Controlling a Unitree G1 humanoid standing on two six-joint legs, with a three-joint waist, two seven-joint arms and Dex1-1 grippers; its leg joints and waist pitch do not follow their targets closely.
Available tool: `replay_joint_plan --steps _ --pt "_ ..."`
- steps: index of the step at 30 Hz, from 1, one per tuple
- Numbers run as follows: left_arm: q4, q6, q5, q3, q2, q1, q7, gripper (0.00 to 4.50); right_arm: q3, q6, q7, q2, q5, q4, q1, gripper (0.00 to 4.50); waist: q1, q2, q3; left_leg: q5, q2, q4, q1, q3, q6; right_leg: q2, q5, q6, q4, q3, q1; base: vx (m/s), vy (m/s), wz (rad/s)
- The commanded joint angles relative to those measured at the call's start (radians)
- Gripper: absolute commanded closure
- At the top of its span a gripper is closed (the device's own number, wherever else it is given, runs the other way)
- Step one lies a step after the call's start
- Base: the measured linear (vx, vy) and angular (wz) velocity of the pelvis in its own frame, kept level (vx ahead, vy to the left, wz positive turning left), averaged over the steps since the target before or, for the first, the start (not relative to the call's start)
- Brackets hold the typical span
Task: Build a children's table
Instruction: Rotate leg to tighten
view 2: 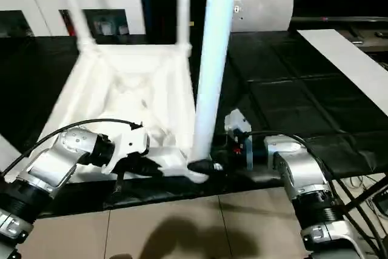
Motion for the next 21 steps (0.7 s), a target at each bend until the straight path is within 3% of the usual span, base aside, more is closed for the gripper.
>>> replay_joint_plan --steps 1,17,21 --pt "-0.031 -0.039 -0.009 -0.023 -0.001 -0.020 -0.050 4.50 0.017 0.001 0.036 -0.014 0.002 0.004 -0.022 0.94 -0.008 -0.005 -0.076 -0.206 -0.005 -0.071 0.001 0.023 0.053 -0.047 -0.467 -0.108 -0.076 0.049 0.065 0.000 0.000 0.00" --pt "-0.009 -0.069 -0.011 -0.031 0.003 -0.021 -0.065 4.50 0.021 0.007 0.113 -0.036 0.018 0.026 -0.032 2.25 -0.008 -0.006 -0.077 -0.188 -0.005 -0.069 -0.003 0.022 0.058 -0.044 -0.459 -0.104 -0.073 0.046 0.065 0.000 0.000 0.00" --pt "-0.001 -0.074 -0.010 -0.029 -0.002 -0.025 -0.059 4.50 0.026 0.013 0.123 -0.036 0.019 0.026 -0.032 2.36 -0.007 -0.007 -0.078 -0.187 -0.006 -0.068 -0.001 0.023 0.058 -0.044 -0.468 -0.099 -0.075 0.045 0.065 0.000 0.000 0.00"
